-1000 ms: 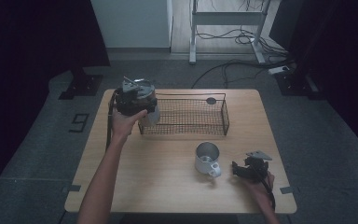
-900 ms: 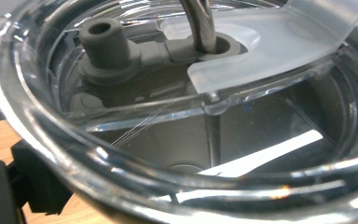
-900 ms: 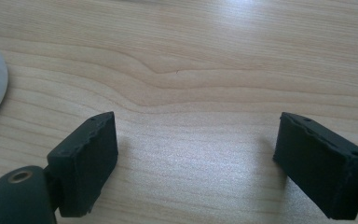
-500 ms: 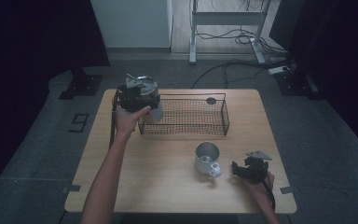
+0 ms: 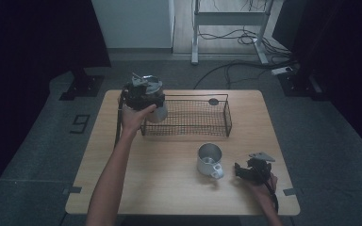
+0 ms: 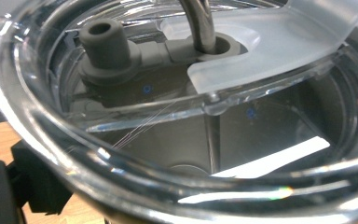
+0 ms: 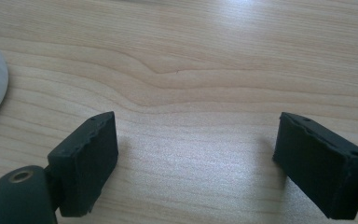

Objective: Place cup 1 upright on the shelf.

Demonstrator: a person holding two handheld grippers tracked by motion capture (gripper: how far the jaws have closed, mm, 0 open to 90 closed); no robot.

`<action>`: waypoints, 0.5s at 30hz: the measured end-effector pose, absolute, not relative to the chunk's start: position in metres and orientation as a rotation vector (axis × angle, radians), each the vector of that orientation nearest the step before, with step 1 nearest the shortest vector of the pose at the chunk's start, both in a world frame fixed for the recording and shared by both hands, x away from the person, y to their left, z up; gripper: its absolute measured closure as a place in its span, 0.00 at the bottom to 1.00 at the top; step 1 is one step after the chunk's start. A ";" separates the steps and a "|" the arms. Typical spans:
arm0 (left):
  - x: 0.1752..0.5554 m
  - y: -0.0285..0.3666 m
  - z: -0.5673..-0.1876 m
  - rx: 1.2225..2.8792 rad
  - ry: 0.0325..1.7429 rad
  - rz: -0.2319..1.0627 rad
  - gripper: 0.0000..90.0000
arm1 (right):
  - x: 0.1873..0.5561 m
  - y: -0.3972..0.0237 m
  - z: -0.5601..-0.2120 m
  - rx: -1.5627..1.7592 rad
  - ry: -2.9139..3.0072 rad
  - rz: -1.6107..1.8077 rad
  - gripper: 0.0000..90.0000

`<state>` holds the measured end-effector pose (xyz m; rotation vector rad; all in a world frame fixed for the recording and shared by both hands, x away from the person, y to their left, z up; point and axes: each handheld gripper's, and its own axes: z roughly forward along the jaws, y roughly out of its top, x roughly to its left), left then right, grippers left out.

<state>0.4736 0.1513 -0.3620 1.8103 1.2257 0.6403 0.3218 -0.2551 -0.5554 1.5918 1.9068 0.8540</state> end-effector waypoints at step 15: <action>0.493 0.136 -0.370 1.812 1.248 0.626 0.05 | 0.322 -0.255 -0.555 1.592 1.907 0.855 0.15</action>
